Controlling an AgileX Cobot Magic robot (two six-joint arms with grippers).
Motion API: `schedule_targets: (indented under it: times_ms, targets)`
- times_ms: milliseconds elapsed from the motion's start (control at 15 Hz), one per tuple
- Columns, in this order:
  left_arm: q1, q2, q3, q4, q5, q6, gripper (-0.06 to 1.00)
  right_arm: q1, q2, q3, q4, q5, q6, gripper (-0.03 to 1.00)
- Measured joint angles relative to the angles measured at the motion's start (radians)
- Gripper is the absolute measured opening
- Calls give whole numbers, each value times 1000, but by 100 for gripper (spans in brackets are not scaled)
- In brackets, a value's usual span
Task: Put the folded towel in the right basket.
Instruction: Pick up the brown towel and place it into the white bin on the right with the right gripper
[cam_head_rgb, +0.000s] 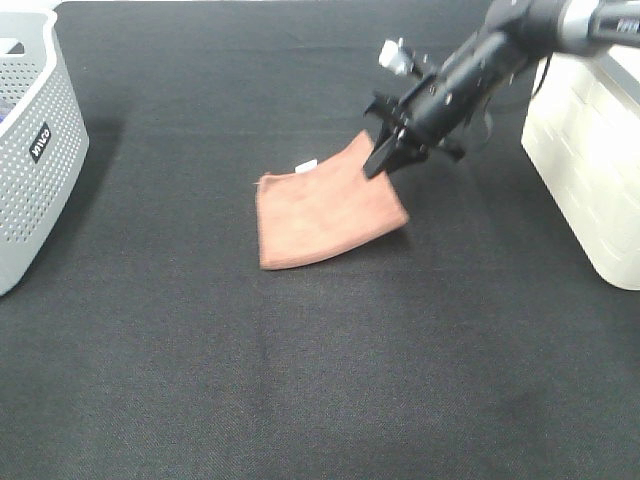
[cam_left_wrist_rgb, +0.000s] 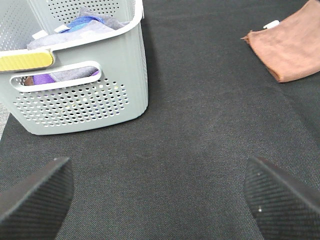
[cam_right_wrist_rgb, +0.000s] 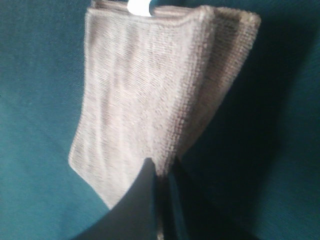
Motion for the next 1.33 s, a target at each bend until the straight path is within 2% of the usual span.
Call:
schedule_targets:
  times_ms: [67,200,400,533,1067,1267,1333]
  targets:
    - [0,0,0,0,0,0,87,0,-24,-49,-65,26,31,0]
    - [0,0,0,0,0,0,87,0,-82,-105,-128,57,52,0]
    - [0,0,0,0,0,0,87,0,-157,-129,-168,68,76,0]
    - [0,0,0,0,0,0,87,0,-236,-134,-236,74,106,0]
    - [0,0,0,0,0,0,87,-5,-508,-134,-627,81,197,0]
    - [0,0,0,0,0,0,87,-82,-517,-134,-634,81,203,0]
    - [0,0,0,0,0,0,87,-154,-517,-134,-610,81,204,0]
